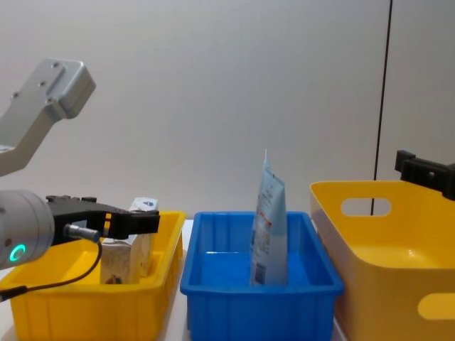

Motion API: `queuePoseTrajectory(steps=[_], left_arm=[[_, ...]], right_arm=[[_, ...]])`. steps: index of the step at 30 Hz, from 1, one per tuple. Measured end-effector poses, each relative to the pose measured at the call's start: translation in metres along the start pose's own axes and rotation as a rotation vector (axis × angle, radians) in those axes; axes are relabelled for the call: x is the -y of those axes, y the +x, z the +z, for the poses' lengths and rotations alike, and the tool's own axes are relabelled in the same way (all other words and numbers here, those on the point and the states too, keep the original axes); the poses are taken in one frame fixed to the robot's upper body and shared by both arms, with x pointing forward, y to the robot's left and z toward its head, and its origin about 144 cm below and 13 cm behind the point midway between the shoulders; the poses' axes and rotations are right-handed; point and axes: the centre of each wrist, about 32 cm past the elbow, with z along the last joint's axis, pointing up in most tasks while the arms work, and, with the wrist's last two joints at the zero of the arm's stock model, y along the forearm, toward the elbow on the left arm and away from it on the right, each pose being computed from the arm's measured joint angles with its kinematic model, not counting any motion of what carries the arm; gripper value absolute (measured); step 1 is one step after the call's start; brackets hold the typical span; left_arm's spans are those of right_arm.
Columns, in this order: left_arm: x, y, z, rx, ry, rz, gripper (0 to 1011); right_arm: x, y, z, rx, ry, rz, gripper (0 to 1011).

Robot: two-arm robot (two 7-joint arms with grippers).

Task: Bimanual collaborative sorting of washing and personal care products

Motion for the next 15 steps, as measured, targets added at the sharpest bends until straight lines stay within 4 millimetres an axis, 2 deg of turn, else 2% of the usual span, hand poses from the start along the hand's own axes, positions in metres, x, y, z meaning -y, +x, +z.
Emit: queuePoseTrajectory(steps=[15], left_arm=[[0.02, 0.005, 0.007, -0.003, 0.076, -0.02, 1001]], right_arm=[[0.0, 0.0, 0.0, 0.0, 0.0, 0.0, 1002]])
